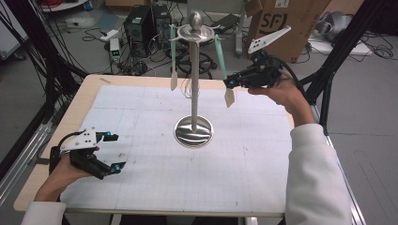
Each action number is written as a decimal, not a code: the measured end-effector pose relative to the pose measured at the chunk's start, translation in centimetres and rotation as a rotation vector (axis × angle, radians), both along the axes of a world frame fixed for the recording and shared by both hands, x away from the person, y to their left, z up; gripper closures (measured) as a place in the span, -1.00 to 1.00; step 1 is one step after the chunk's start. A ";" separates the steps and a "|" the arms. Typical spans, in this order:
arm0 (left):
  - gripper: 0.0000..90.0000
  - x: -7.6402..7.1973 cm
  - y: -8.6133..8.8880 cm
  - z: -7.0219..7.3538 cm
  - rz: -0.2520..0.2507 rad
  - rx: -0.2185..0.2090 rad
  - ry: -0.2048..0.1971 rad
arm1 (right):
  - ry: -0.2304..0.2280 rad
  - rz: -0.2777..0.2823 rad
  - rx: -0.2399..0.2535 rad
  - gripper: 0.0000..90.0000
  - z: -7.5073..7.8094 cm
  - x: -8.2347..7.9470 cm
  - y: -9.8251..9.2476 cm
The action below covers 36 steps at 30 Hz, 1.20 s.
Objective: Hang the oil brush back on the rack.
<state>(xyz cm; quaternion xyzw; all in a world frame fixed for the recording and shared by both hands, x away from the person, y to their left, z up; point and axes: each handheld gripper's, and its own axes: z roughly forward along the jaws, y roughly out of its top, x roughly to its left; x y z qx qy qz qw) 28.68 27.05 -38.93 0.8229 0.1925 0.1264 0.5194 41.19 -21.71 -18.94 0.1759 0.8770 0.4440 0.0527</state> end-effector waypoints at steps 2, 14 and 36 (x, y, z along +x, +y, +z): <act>-0.96 -0.1 0.1 0.0 0.003 0.003 -0.003 | 0.007 0.001 0.001 0.79 -0.1 0.0 0.2; -0.96 -0.1 0.4 0.1 0.016 0.000 -0.002 | -0.004 -0.028 -0.044 -0.74 -0.9 -1.5 -0.2; -0.96 -0.1 0.2 -0.3 0.020 0.009 0.007 | -0.103 -0.109 0.095 -1.00 -7.6 -8.1 -5.7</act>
